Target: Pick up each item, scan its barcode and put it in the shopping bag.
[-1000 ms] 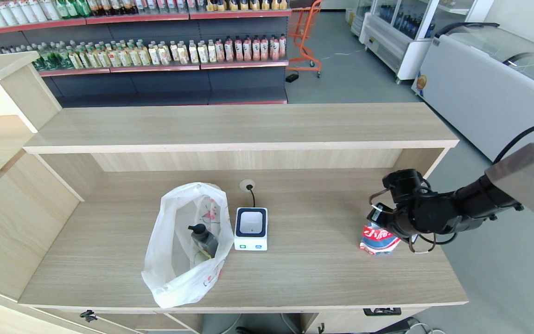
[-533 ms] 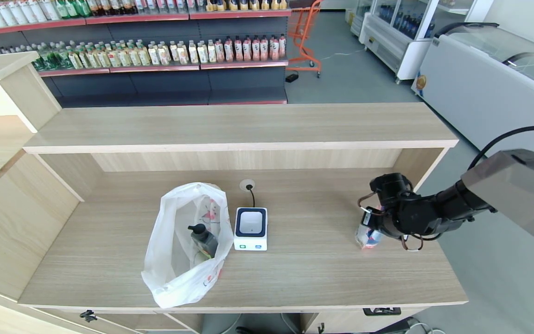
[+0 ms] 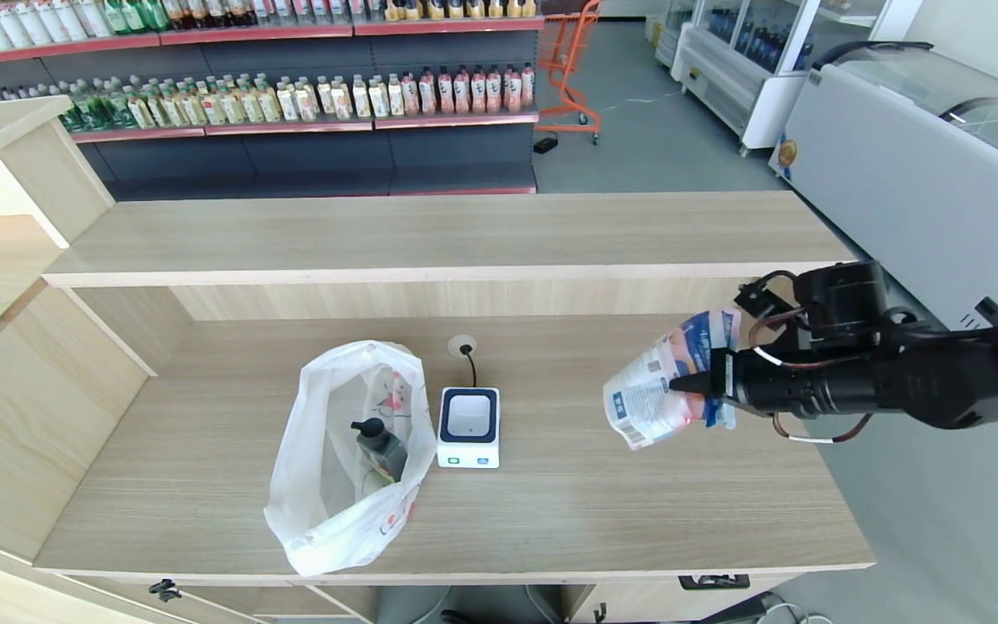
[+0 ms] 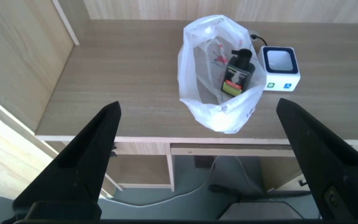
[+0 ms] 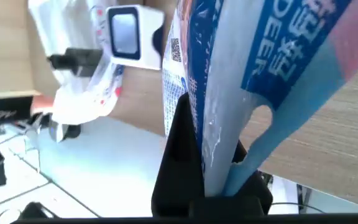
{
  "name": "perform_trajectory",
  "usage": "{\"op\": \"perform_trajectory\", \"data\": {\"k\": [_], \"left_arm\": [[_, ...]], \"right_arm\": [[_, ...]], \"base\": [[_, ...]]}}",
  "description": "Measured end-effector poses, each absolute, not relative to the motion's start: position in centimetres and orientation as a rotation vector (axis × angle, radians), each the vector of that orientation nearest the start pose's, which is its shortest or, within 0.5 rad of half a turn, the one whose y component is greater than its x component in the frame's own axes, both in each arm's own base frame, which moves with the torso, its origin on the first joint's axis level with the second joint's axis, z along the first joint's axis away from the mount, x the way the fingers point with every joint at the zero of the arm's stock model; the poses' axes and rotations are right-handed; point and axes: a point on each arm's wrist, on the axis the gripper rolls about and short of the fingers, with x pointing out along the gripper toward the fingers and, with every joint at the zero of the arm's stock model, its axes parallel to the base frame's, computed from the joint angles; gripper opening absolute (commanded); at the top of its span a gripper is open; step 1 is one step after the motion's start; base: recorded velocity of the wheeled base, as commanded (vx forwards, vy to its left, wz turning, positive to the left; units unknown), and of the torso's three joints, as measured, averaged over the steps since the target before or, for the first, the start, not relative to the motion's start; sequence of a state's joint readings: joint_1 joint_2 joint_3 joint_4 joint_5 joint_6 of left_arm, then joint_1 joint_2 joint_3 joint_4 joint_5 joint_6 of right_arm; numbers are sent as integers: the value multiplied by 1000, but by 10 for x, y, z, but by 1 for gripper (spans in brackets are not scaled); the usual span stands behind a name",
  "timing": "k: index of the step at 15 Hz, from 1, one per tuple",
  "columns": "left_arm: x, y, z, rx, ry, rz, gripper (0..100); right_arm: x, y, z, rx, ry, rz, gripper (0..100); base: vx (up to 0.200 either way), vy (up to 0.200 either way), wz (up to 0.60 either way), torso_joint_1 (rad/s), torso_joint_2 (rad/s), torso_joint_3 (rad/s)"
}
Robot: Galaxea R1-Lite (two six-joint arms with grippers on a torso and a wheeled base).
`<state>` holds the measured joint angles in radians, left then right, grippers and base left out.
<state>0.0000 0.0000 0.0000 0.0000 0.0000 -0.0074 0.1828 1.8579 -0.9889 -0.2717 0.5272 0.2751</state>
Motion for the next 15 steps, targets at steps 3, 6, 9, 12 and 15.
{"op": "perform_trajectory", "data": {"k": [3,6,9,12,15], "left_arm": [[-23,0,75,-7,0,0,100],[-23,0,75,-7,0,0,100],[-23,0,75,-7,0,0,100],[-23,0,75,-7,0,0,100],[-23,0,75,-7,0,0,100]], "right_arm": [[277,60,184,316,547,1119,0],[243,70,208,265,462,1267,0],[219,87,224,323,501,1334,0],[198,99,230,405,574,1241,0],[186,112,235,426,597,1239,0]], "base": [[0,0,0,0,0,0],[0,0,0,0,0,0],[0,0,0,0,0,0],[0,0,0,0,0,0],[0,0,0,0,0,0]]}}
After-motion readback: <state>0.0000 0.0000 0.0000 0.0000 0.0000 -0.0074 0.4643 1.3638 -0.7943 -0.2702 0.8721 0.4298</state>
